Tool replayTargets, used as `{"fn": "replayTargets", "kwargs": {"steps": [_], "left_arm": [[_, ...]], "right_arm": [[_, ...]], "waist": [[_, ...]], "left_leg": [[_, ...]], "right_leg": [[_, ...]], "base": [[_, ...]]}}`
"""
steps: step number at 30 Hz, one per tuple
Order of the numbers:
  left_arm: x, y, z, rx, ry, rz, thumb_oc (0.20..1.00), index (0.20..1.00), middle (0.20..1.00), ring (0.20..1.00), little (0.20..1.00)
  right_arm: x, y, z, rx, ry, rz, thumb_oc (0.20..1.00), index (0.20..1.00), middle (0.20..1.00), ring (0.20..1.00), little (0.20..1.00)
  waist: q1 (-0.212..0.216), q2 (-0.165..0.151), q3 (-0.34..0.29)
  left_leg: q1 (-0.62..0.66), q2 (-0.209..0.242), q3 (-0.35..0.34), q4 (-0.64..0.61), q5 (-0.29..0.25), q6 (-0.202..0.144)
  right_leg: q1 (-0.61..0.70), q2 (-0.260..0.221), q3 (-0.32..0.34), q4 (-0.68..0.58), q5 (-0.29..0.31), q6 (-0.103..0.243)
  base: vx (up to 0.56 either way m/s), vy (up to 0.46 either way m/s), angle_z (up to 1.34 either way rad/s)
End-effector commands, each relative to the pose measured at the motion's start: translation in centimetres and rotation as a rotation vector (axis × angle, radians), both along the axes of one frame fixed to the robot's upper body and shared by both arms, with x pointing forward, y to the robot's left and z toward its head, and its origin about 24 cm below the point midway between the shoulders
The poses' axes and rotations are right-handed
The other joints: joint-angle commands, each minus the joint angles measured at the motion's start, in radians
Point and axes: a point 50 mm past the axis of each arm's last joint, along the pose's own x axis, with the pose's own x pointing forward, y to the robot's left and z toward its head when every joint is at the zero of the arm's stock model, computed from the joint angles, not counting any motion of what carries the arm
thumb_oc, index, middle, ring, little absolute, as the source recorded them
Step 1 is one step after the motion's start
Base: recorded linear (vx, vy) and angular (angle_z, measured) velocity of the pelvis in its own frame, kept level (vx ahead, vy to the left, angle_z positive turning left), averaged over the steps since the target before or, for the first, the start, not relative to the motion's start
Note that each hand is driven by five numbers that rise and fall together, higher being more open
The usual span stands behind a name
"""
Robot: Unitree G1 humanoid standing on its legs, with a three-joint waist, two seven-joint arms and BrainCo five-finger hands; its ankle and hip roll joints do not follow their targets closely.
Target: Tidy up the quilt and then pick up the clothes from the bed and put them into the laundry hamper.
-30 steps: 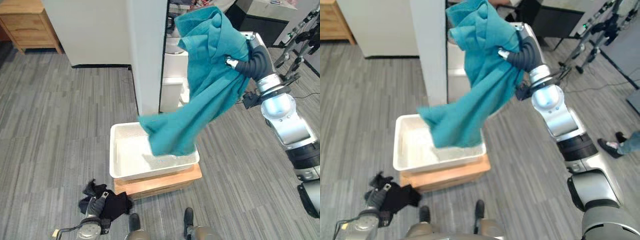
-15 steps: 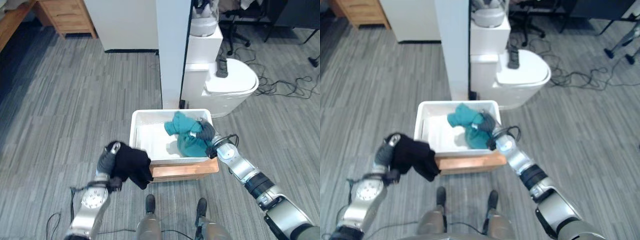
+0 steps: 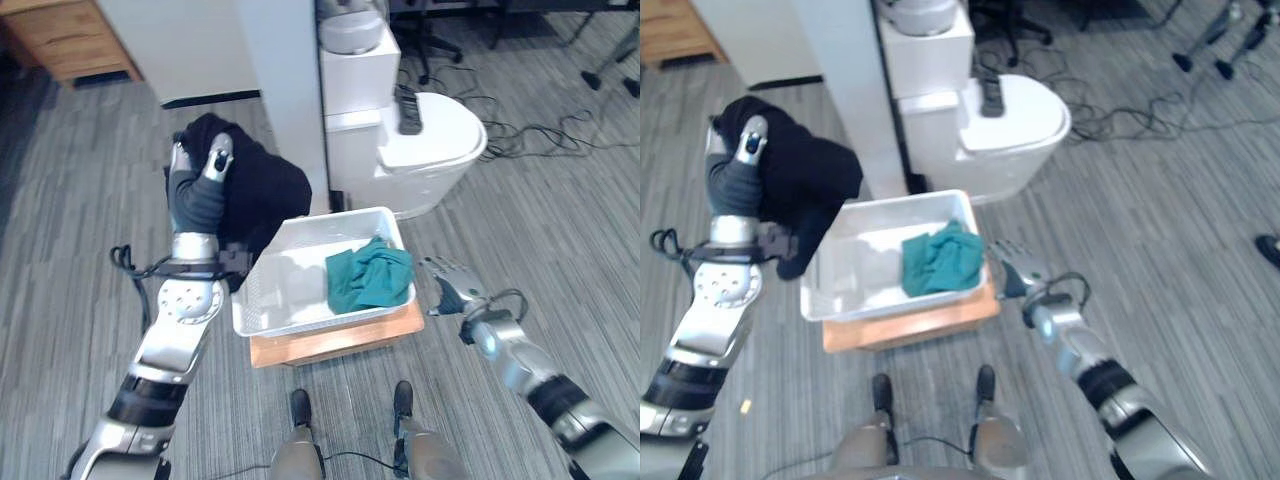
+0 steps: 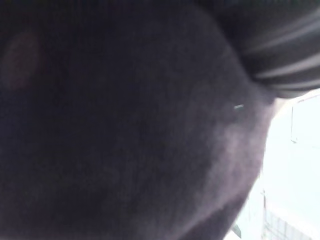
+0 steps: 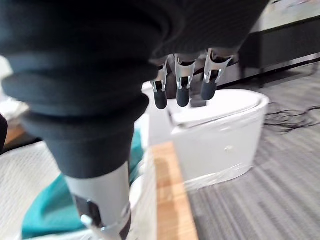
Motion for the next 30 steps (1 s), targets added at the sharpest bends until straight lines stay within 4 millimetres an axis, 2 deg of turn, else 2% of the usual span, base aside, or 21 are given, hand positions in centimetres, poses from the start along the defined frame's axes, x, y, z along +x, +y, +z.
{"fn": "replayTargets", "kwargs": {"steps": [1,2,3,4,5,7,11,16,17,18,19,23,27,28,29,30], "left_arm": [[2.0,-0.4,-1.6,0.062,0.059,0.061,0.200,0.200,0.200,0.200,0.200],[2.3,-0.3,-2.5,0.075,0.098,0.078,0.200,0.200,0.200,0.200,0.200],[2.4,-0.2,-5.2,0.111,0.207,0.098,0.200,0.200,0.200,0.200,0.200],[2.4,-0.2,-5.2,0.111,0.207,0.099,0.200,0.200,0.200,0.200,0.200],[2.0,-0.4,-6.6,0.115,0.252,0.082,0.200,0.200,0.200,0.200,0.200],[1.4,-0.9,-7.4,0.080,0.280,0.043,0.200,0.200,0.200,0.200,0.200],[0.4,-1.7,-7.6,0.034,0.275,-0.012,0.200,0.200,0.200,0.200,0.200],[-1.3,-2.3,-4.8,-0.012,0.127,-0.087,0.200,0.200,0.200,0.200,0.200],[-1.4,-2.3,-4.8,-0.012,0.127,-0.086,0.200,0.200,0.200,0.200,0.200],[-2.1,-1.8,-3.2,-0.028,0.036,-0.072,0.200,0.200,0.200,0.200,0.200],[-2.6,-1.5,-2.4,-0.035,-0.005,-0.067,0.200,0.200,0.200,0.200,0.200],[-3.7,-0.4,-1.1,-0.088,-0.072,-0.067,0.200,0.200,0.200,0.200,0.200],[-3.4,0.4,-2.9,-0.057,0.029,-0.020,0.200,0.200,0.200,0.200,0.200],[-2.7,0.7,-5.9,0.006,0.185,0.033,0.200,0.200,0.200,0.200,0.200],[-2.6,0.7,-5.9,0.007,0.186,0.033,0.200,0.200,0.200,0.200,0.200],[-2.4,0.8,-7.0,0.028,0.239,0.049,0.200,0.200,0.200,0.200,0.200]], "right_arm": [[1.0,0.0,3.8,0.017,-0.175,0.033,1.000,1.000,1.000,1.000,1.000],[0.9,0.3,3.9,0.027,-0.181,0.048,1.000,1.000,1.000,1.000,1.000],[0.7,1.3,4.1,0.058,-0.196,0.080,1.000,1.000,1.000,1.000,1.000],[0.7,1.3,4.1,0.058,-0.196,0.081,1.000,1.000,1.000,1.000,1.000],[0.6,1.8,4.0,0.067,-0.199,0.097,1.000,1.000,1.000,1.000,1.000],[0.6,2.1,4.0,0.072,-0.206,0.101,1.000,1.000,1.000,1.000,1.000],[0.3,1.9,3.2,0.074,-0.189,0.085,1.000,1.000,1.000,1.000,1.000],[0.0,1.6,2.1,0.088,-0.164,0.060,1.000,1.000,1.000,1.000,1.000],[0.0,1.6,2.0,0.089,-0.163,0.061,1.000,1.000,1.000,1.000,1.000],[-0.2,1.5,1.7,0.105,-0.155,0.049,1.000,1.000,1.000,1.000,1.000],[-0.2,1.5,1.5,0.113,-0.149,0.045,1.000,1.000,1.000,1.000,1.000],[-0.5,1.4,0.8,0.136,-0.119,0.036,1.000,1.000,1.000,1.000,1.000],[-0.8,1.0,0.2,0.152,-0.086,0.010,1.000,1.000,1.000,1.000,1.000],[-0.8,0.7,0.0,0.168,-0.074,-0.015,1.000,1.000,1.000,1.000,1.000],[-0.8,0.7,0.0,0.168,-0.073,-0.017,1.000,1.000,1.000,1.000,1.000],[-0.8,0.5,-0.1,0.168,-0.068,-0.027,1.000,1.000,1.000,1.000,1.000]], "waist": [[-0.067,-0.010,-0.001],[-0.078,-0.008,0.001],[-0.103,-0.003,0.006],[-0.102,-0.005,0.005],[-0.109,0.000,0.010],[-0.110,0.002,0.013],[-0.104,0.009,0.012],[-0.068,0.014,0.003],[-0.071,0.013,0.004],[-0.054,0.012,-0.001],[-0.051,0.010,-0.003],[-0.032,0.006,-0.010],[-0.024,0.001,-0.011],[-0.028,-0.002,-0.003],[-0.027,-0.002,-0.005],[-0.028,-0.002,-0.001]], "left_leg": [[0.137,0.016,0.081,0.000,-0.181,-0.011],[0.141,0.016,0.094,0.000,-0.182,-0.010],[0.152,0.016,0.140,0.000,-0.182,-0.008],[0.150,0.016,0.142,0.000,-0.177,-0.009],[0.156,0.016,0.155,0.001,-0.181,-0.008],[0.150,0.016,0.160,0.001,-0.172,-0.009],[0.146,0.017,0.152,0.000,-0.169,-0.010],[0.141,0.016,0.124,0.000,-0.168,-0.011],[0.142,0.016,0.121,0.000,-0.168,-0.011],[0.143,0.016,0.112,0.000,-0.169,-0.012],[0.146,0.017,0.104,0.000,-0.170,-0.012],[0.152,0.017,0.089,0.000,-0.172,-0.013],[0.154,0.017,0.082,0.000,-0.173,-0.012],[0.148,0.016,0.080,0.000,-0.172,-0.012],[0.147,0.016,0.079,0.000,-0.172,-0.011],[0.144,0.014,0.081,0.000,-0.172,-0.011]], "right_leg": [[0.025,-0.043,0.038,0.003,-0.142,0.066],[0.018,-0.041,0.051,0.003,-0.139,0.068],[-0.008,-0.034,0.092,0.003,-0.131,0.069],[-0.013,-0.034,0.095,0.003,-0.126,0.067],[-0.016,-0.033,0.103,0.003,-0.130,0.067],[-0.027,-0.034,0.107,0.003,-0.124,0.063],[-0.028,-0.037,0.096,0.003,-0.126,0.061],[-0.007,-0.044,0.057,0.003,-0.133,0.060],[-0.005,-0.044,0.055,0.003,-0.133,0.060],[0.008,-0.047,0.044,0.003,-0.137,0.060],[0.017,-0.049,0.034,0.003,-0.139,0.061],[0.039,-0.050,0.016,0.003,-0.145,0.060],[0.050,-0.052,0.004,0.003,-0.146,0.060],[0.043,-0.053,0.006,0.003,-0.143,0.062],[0.043,-0.054,0.006,0.003,-0.143,0.062],[0.037,-0.054,0.009,0.003,-0.141,0.063]], "base": [[0.03,0.031,-1.16],[0.01,0.042,-1.00],[-0.01,0.042,-0.78],[0.01,0.043,-0.86],[0.00,-0.002,-0.97],[0.02,-0.006,-0.55],[0.03,-0.007,0.09],[0.02,-0.015,0.22],[0.04,-0.016,0.29],[0.04,-0.021,0.27],[0.04,-0.021,0.23],[0.02,0.007,0.31],[0.00,0.009,0.17],[-0.02,0.014,0.17],[-0.03,0.012,0.07],[0.00,0.000,0.00]]}}
